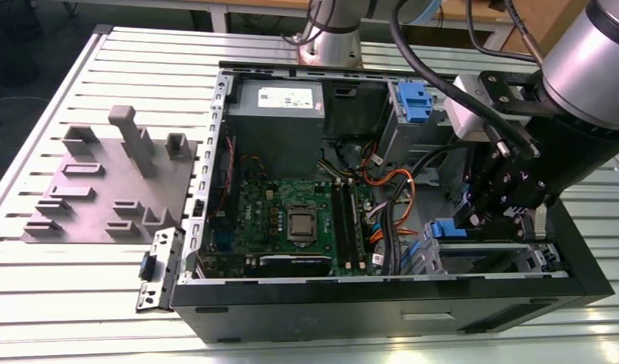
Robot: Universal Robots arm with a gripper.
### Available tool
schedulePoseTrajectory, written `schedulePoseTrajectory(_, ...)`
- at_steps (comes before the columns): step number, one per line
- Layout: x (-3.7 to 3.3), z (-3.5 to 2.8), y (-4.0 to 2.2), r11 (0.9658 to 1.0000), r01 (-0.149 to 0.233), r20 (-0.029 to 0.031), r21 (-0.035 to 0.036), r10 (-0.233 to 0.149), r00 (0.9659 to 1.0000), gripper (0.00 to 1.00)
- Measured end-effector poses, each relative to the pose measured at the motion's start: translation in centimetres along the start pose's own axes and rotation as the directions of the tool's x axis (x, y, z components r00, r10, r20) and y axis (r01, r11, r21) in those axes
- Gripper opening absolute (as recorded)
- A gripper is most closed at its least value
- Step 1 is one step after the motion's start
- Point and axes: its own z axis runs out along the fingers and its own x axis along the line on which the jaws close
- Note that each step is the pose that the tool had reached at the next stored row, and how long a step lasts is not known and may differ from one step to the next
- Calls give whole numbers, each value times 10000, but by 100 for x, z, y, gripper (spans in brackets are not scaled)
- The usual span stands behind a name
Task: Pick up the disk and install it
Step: 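Insert the first disk wire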
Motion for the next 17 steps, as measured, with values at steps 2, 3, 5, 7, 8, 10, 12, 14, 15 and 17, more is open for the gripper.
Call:
schedulePoseTrajectory(2, -1, -1, -7, 10000, 1, -2, 0, -1, 10000, 11)
schedulePoseTrajectory(3, 0, -1, -12, 10000, 1, -2, 0, -1, 10000, 11)
schedulePoseTrajectory(5, -1, -2, -38, 10000, 0, -2, 0, 0, 10000, 11)
schedulePoseTrajectory(7, -2, -2, -67, 10000, 0, -1, 0, 0, 10000, 11)
schedulePoseTrajectory(8, -2, -2, -79, 10000, 0, 0, 0, 0, 10000, 11)
schedulePoseTrajectory(10, -3, -1, -87, 10000, 0, 1, 0, 0, 10000, 11)
schedulePoseTrajectory(12, -2, -2, -87, 10000, -1, 0, 0, 1, 10000, 11)
schedulePoseTrajectory(14, -2, -2, -87, 10000, 0, 0, 0, 0, 10000, 11)
schedulePoseTrajectory(15, -2, -2, -87, 10000, 0, 1, 0, 0, 10000, 11)
schedulePoseTrajectory(17, -2, -13, -87, 10000, 0, -2, 0, 0, 10000, 11)
